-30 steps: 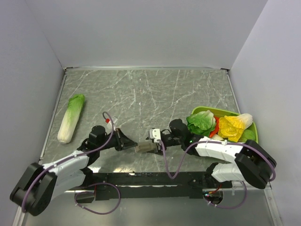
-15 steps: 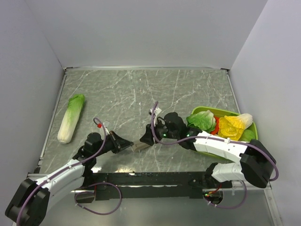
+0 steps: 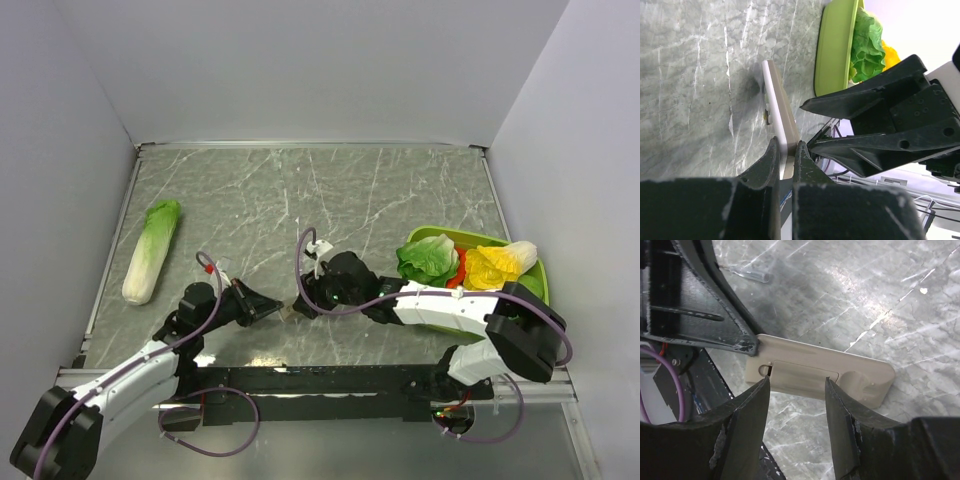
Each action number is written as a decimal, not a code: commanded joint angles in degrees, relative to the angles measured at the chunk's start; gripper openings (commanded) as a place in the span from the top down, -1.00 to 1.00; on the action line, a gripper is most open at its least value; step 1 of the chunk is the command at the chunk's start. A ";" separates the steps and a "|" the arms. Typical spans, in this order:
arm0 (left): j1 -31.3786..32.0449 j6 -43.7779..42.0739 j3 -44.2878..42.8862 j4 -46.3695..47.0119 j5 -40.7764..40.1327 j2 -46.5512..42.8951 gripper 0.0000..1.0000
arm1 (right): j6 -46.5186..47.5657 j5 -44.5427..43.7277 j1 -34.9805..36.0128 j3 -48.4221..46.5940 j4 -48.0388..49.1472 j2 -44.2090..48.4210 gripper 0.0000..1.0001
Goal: Unload the batteries from the remote control
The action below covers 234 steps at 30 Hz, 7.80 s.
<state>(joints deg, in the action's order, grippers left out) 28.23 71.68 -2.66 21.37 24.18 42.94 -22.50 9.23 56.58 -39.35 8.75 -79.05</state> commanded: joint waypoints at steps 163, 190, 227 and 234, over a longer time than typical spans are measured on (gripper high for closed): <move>0.34 -0.22 -0.51 -4.31 -0.63 0.30 0.98 | 7.38 -46.59 19.62 -22.61 -23.61 -15.52 0.16; 0.34 -7.34 -7.45 -8.97 6.49 5.67 0.98 | 6.77 -21.81 12.94 -9.87 -12.71 -3.13 0.01; 0.34 -5.76 -7.36 -6.07 10.18 8.39 0.98 | 10.90 -35.06 17.42 -3.71 -2.52 -2.96 0.09; 0.34 -5.94 -7.63 -5.37 10.79 9.97 0.98 | 14.06 -40.69 20.33 -5.03 -1.98 -4.62 0.09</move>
<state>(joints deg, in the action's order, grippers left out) 28.23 65.41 -8.38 14.61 32.16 51.94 -10.92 -25.76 75.72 -43.70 4.03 -84.09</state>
